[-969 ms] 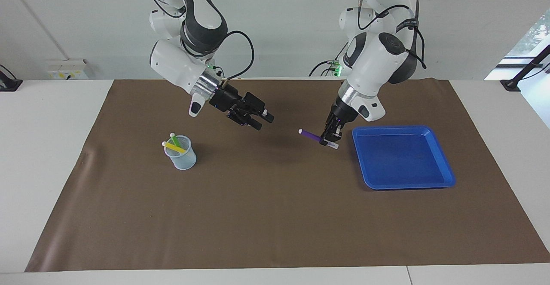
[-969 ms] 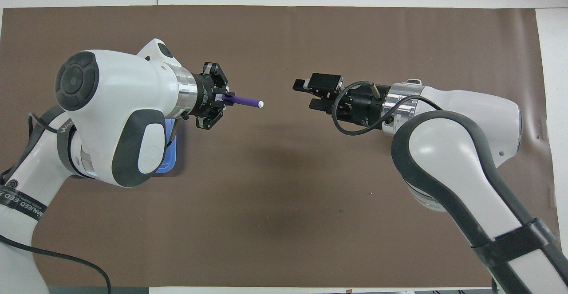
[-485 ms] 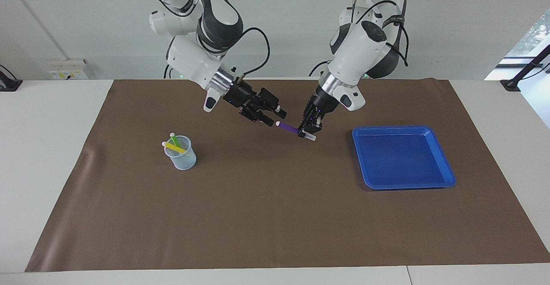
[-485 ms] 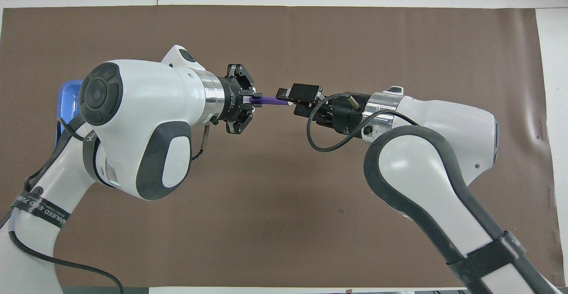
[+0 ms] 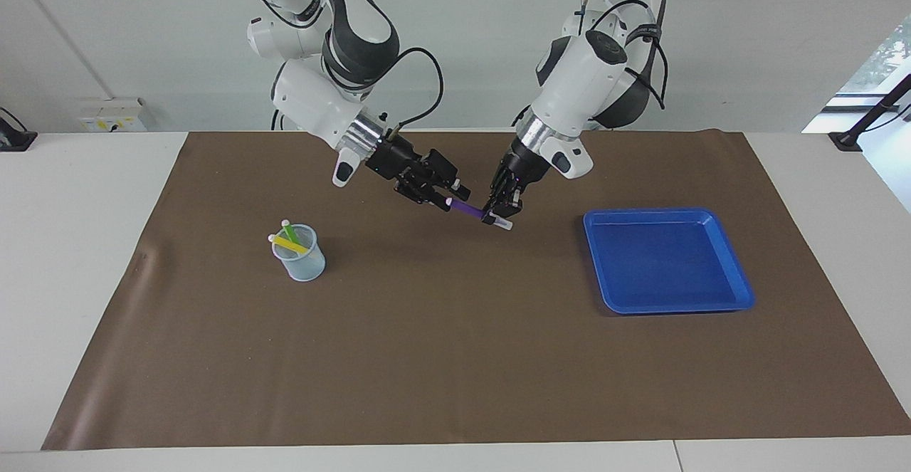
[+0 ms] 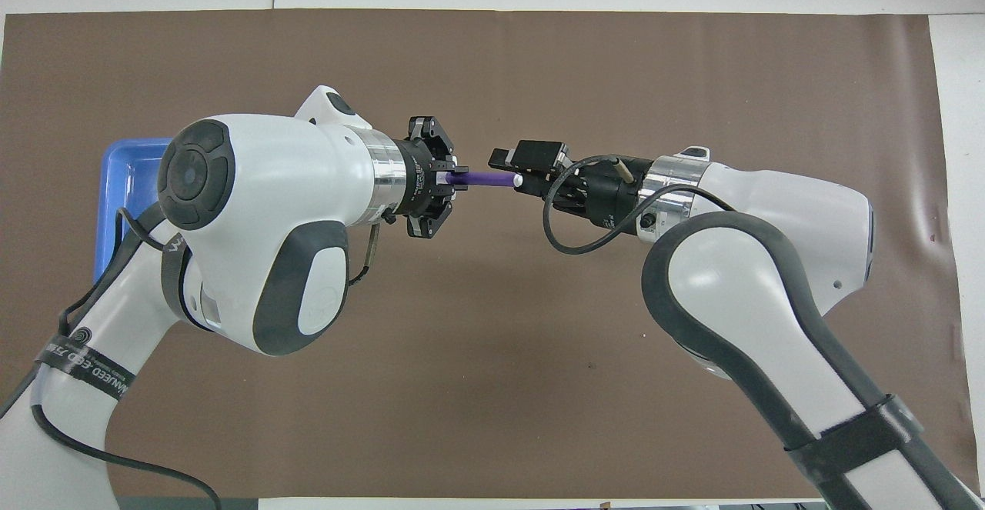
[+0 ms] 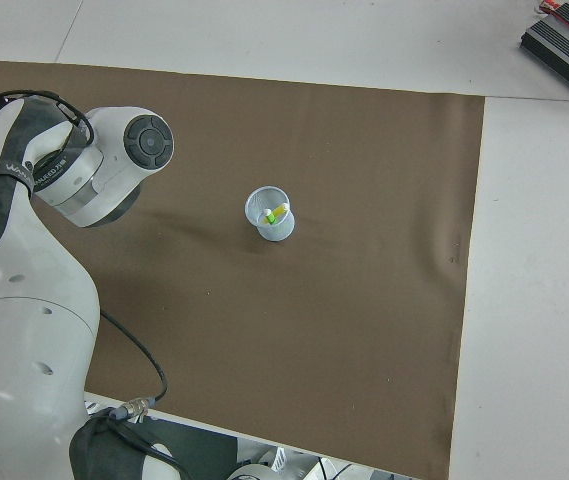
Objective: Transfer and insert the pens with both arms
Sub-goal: 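Grasp the purple pen with the right gripper and open the left gripper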
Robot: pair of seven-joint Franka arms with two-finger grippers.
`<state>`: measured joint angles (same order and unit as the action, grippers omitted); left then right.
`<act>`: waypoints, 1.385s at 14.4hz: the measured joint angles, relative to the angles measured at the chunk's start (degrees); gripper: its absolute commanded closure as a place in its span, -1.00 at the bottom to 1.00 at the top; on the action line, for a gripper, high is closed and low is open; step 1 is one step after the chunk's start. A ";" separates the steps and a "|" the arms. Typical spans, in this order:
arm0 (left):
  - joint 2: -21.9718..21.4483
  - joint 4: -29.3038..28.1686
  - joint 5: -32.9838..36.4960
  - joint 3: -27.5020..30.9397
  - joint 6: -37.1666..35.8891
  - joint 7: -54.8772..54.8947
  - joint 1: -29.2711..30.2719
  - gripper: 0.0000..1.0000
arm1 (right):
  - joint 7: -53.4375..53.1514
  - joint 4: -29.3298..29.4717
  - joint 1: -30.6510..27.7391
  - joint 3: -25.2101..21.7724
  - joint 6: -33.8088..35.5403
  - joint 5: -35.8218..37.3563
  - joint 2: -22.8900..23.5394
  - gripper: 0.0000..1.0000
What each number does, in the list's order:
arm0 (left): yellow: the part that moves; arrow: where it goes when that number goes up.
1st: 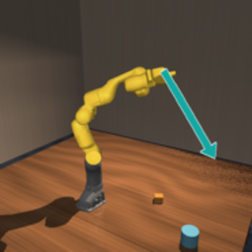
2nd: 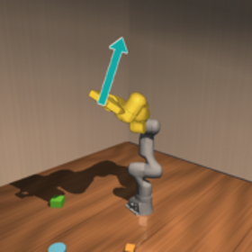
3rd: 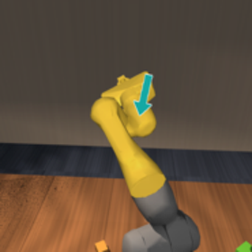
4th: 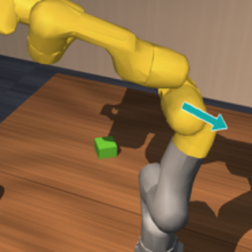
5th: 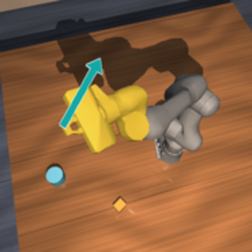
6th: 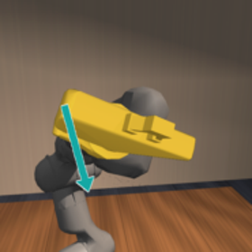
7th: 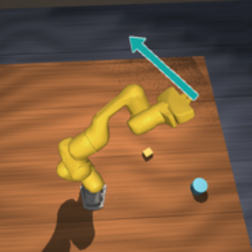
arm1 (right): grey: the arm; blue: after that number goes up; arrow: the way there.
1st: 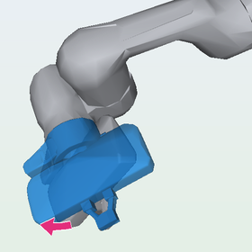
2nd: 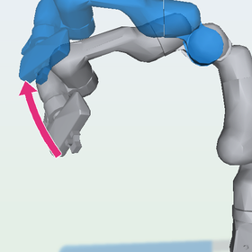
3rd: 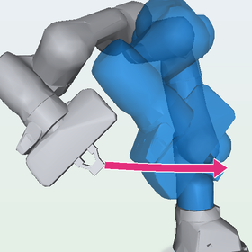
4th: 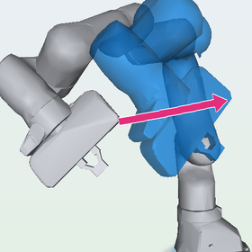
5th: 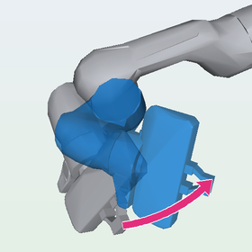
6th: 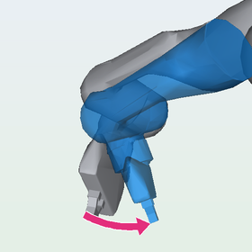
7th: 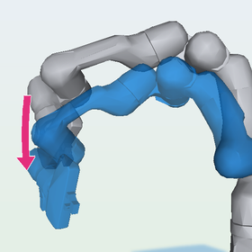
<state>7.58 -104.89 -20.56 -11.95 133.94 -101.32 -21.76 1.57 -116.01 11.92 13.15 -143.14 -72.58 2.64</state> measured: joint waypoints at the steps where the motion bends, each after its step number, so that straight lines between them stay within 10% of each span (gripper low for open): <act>1: 0.00 0.00 0.00 0.01 0.00 -0.01 -0.08 1.00 | 0.00 -0.01 -0.09 0.00 0.00 0.00 0.00 0.20; 18: -0.05 0.07 0.00 0.26 0.22 -0.42 -0.37 1.00 | 0.00 -0.53 0.18 -0.06 -0.52 0.00 0.13 0.42; 20: -0.06 0.07 0.00 0.33 0.24 -0.45 -0.37 1.00 | 0.00 -0.68 1.13 0.03 -2.46 0.00 0.13 0.70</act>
<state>7.52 -104.82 -20.56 -11.62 134.18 -101.77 -22.12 1.57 -116.69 13.05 13.18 -145.60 -72.59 2.77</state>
